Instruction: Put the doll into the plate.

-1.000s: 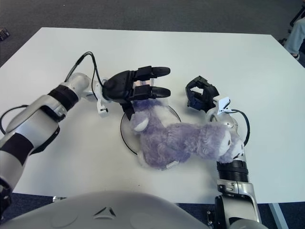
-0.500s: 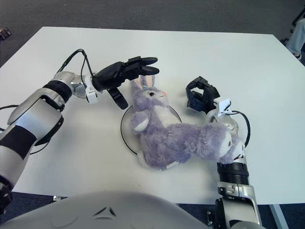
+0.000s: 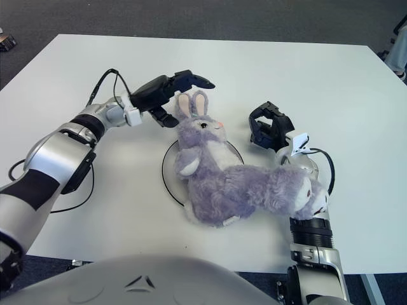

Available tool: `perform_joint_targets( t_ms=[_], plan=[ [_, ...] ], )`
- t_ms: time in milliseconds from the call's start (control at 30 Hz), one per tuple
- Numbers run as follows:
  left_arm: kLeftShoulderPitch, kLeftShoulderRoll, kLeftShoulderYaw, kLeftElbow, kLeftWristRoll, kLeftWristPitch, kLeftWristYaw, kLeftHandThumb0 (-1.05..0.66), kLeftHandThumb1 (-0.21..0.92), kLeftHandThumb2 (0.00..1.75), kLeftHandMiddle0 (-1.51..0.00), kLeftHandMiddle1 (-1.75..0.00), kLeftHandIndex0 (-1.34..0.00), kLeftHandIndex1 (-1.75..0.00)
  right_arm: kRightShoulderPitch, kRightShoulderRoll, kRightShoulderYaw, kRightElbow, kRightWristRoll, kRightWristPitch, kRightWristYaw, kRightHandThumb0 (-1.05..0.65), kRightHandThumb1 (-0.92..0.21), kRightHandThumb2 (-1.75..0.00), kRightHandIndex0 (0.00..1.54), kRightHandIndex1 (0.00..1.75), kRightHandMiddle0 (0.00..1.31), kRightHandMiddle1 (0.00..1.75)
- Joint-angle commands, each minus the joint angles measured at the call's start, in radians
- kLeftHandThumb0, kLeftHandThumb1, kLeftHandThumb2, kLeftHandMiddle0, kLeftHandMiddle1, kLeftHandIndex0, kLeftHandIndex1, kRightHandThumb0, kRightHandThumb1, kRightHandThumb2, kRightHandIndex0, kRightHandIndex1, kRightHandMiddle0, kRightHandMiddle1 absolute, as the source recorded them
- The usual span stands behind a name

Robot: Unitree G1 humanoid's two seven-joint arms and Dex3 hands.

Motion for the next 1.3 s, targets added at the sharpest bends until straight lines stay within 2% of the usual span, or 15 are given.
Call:
perform_joint_targets(
  t_ms=[0, 133, 233, 500, 767, 900, 1100, 1267],
  plan=[
    [0.053, -0.091, 0.489, -0.214, -0.847, 0.723, -1.075, -1.03, 0.92, 0.99, -0.16, -0.59, 0.00, -0.66, 0.081, 0.029, 0.045, 0.087, -0.012, 0.100, 0.019, -0.38, -0.72, -0.79, 0.85, 1.75, 0.31, 1.75],
    [0.055, -0.089, 0.511, -0.227, -0.877, 0.783, -1.124, -1.04, 0.92, 0.98, -0.15, -0.58, 0.00, -0.63, 0.081, 0.028, 0.047, 0.085, -0.014, 0.103, 0.017, -0.38, -0.73, -0.79, 0.85, 1.75, 0.31, 1.75],
    [0.055, -0.089, 0.538, -0.234, -0.907, 0.830, -1.161, -1.05, 0.92, 0.98, -0.13, -0.56, 0.00, -0.54, 0.081, 0.028, 0.047, 0.084, -0.014, 0.106, 0.015, -0.38, -0.73, -0.79, 0.85, 1.75, 0.31, 1.75],
    [0.084, -0.079, 0.592, -0.247, -0.963, 0.870, -1.192, -1.05, 0.92, 0.98, -0.15, -0.56, 0.00, -0.38, 0.078, 0.030, 0.050, 0.084, -0.015, 0.107, 0.010, -0.38, -0.73, -0.79, 0.84, 1.75, 0.31, 1.75],
    [0.096, -0.054, 0.654, -0.239, -1.010, 0.956, -1.212, -1.05, 0.92, 1.03, -0.16, -0.59, 0.00, -0.20, 0.079, 0.030, 0.049, 0.084, -0.015, 0.107, 0.010, -0.38, -0.73, -0.79, 0.83, 1.75, 0.31, 1.75],
    [0.119, -0.053, 0.691, -0.236, -1.024, 0.977, -1.159, -1.05, 0.92, 1.03, -0.16, -0.66, 0.00, -0.15, 0.080, 0.031, 0.046, 0.087, -0.007, 0.101, 0.014, -0.38, -0.73, -0.78, 0.83, 1.75, 0.31, 1.75],
    [0.145, -0.046, 0.725, -0.220, -1.027, 1.017, -1.143, -1.05, 0.92, 1.01, -0.12, -0.69, 0.00, -0.10, 0.084, 0.029, 0.046, 0.089, -0.007, 0.080, 0.019, -0.38, -0.73, -0.78, 0.84, 1.75, 0.31, 1.75],
    [0.160, -0.038, 0.736, -0.216, -1.008, 1.022, -1.089, -1.05, 0.92, 1.01, -0.10, -0.70, 0.00, -0.15, 0.085, 0.023, 0.047, 0.091, -0.009, 0.083, 0.022, -0.38, -0.73, -0.79, 0.84, 1.75, 0.31, 1.75]
  ],
)
